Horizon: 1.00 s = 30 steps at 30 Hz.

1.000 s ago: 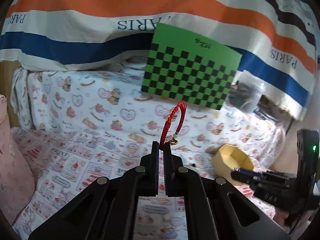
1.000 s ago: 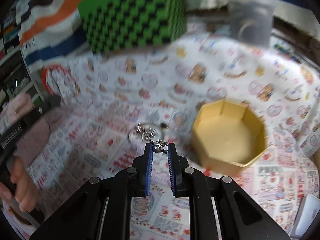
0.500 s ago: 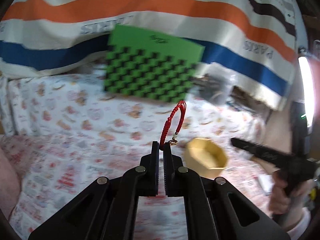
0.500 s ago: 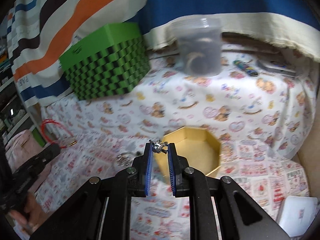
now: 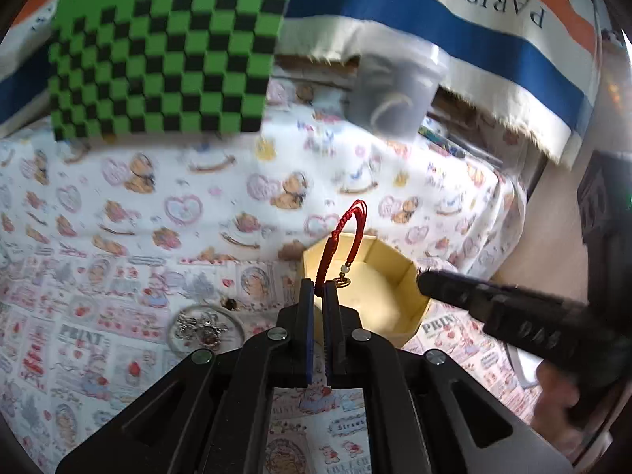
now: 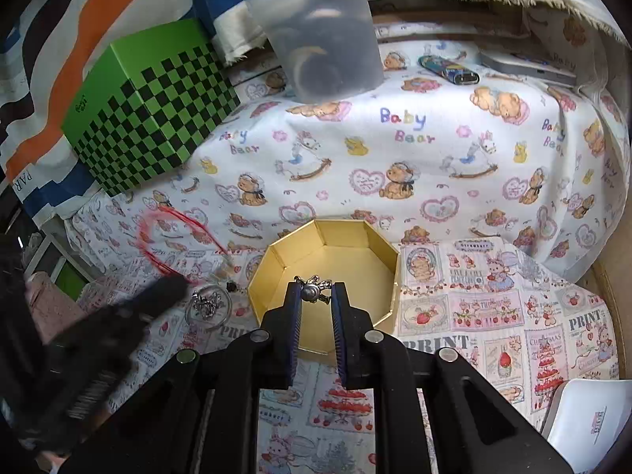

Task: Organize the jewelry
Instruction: 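Carry the red bracelet to the gold box with the left tool while the right tool grasps a silver charm, then open the left tool to drop the red bracelet into the gold box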

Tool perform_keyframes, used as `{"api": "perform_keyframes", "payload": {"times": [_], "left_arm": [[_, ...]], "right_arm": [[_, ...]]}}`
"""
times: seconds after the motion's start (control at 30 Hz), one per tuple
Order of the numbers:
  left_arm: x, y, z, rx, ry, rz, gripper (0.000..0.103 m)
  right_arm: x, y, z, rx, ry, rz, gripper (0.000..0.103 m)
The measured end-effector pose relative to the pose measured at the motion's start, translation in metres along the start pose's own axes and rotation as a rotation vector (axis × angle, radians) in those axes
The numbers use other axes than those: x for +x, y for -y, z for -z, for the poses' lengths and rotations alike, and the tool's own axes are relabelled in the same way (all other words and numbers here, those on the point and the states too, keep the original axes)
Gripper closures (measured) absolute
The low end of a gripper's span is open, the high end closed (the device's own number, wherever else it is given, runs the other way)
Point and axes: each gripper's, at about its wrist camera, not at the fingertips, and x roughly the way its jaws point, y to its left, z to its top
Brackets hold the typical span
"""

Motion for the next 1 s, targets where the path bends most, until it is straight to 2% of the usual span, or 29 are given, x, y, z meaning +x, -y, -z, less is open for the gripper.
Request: {"api": "perform_keyframes", "payload": {"times": [0.13, 0.27, 0.6, 0.67, 0.73, 0.8, 0.87, 0.93, 0.97, 1.0], "left_arm": [[0.007, -0.009, 0.004, -0.016, -0.019, 0.116, 0.1], [0.013, -0.02, 0.004, -0.072, -0.044, 0.151, 0.1], [0.024, -0.013, 0.004, -0.042, -0.067, 0.175, 0.1], [0.026, -0.011, 0.006, -0.029, -0.072, 0.166, 0.1], [0.026, -0.01, 0.007, -0.02, -0.078, 0.172, 0.099], [0.023, -0.01, 0.006, -0.016, -0.069, 0.158, 0.092], [0.014, -0.013, 0.006, -0.022, -0.047, 0.131, 0.091], [0.001, -0.016, 0.004, -0.011, -0.021, 0.093, 0.086], [-0.008, -0.016, 0.003, 0.006, -0.001, 0.064, 0.077], [-0.014, -0.016, 0.001, 0.026, 0.012, 0.02, 0.063]], "right_arm": [[0.003, 0.002, -0.001, 0.008, -0.016, -0.005, 0.087], [0.004, 0.003, -0.001, 0.017, -0.025, -0.019, 0.087], [0.012, 0.009, 0.0, 0.042, -0.046, 0.002, 0.086], [0.012, 0.011, 0.0, 0.054, -0.045, 0.001, 0.078], [0.012, 0.014, 0.0, 0.074, -0.036, -0.02, 0.057], [0.01, 0.015, 0.0, 0.076, -0.026, -0.021, 0.054], [0.006, 0.016, 0.0, 0.073, -0.009, -0.014, 0.054], [0.003, 0.016, -0.001, 0.079, 0.005, -0.016, 0.054], [0.001, 0.016, -0.001, 0.081, 0.008, -0.019, 0.054], [0.0, 0.015, -0.001, 0.081, 0.013, -0.02, 0.054]]}}
